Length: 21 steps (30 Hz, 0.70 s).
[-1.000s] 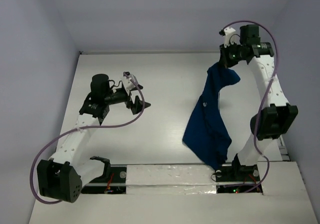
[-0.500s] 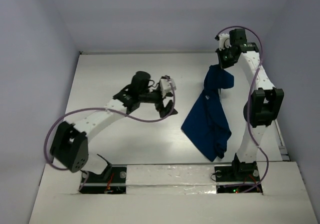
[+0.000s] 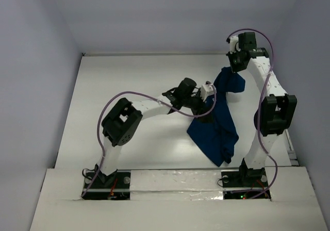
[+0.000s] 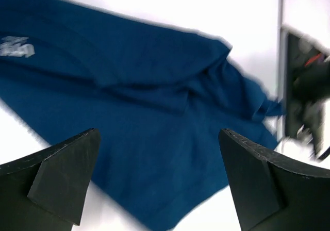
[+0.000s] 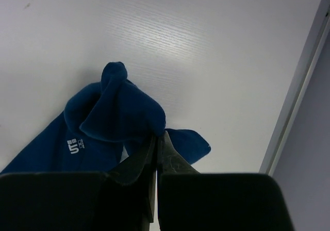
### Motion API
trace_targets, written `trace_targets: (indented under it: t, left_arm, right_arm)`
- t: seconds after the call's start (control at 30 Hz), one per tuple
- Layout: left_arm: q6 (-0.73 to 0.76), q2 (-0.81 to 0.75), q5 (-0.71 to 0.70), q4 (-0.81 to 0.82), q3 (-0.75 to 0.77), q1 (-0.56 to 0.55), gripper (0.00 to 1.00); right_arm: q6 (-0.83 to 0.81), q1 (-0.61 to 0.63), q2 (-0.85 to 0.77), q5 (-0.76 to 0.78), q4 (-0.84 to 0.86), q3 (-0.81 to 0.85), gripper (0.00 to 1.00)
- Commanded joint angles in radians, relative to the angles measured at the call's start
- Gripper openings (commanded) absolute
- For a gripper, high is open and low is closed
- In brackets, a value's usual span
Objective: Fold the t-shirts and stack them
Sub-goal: Move the tshirt to the center of the board
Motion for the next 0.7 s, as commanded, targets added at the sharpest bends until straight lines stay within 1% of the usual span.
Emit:
trace_targets:
  t: [0.0,0.03,0.07,0.17,0.27,0.37,0.47,0.67]
  left_arm:
    - [-0.235,0.03,0.042,0.168,0.078,-0.041,0.99]
    - [-0.281,0.061,0.049,0.199,0.081,-0.055,0.98]
    - [-0.367,0.079,0.055,0.243,0.096,-0.067,0.98]
    - [-0.461,0.157,0.061,0.266,0.153,-0.095,0.96]
    - [-0.513,0.204,0.052,0.277,0.185,-0.115,0.94]
    - [-0.526,0.222,0.0,0.247,0.218,-0.126,0.91]
    - [-0.52,0.224,-0.048,0.222,0.218,-0.138,0.88]
    - [-0.498,0.185,-0.077,0.2,0.19,-0.147,0.87]
  right_arm:
    - [0.007,0.002,-0.08,-0.009,0.05,-0.007,0.0]
    - [0.007,-0.008,-0.086,-0.017,0.05,-0.015,0.0]
    - [0.007,-0.008,-0.089,-0.02,0.053,-0.018,0.0]
    - [0.006,-0.017,-0.104,-0.032,0.059,-0.036,0.0]
    - [0.003,-0.026,-0.126,-0.046,0.071,-0.071,0.0]
    - [0.0,-0.026,-0.141,-0.06,0.084,-0.107,0.0]
    - [-0.002,-0.026,-0.153,-0.083,0.09,-0.119,0.0]
    - [0.006,-0.035,-0.153,-0.109,0.094,-0.127,0.0]
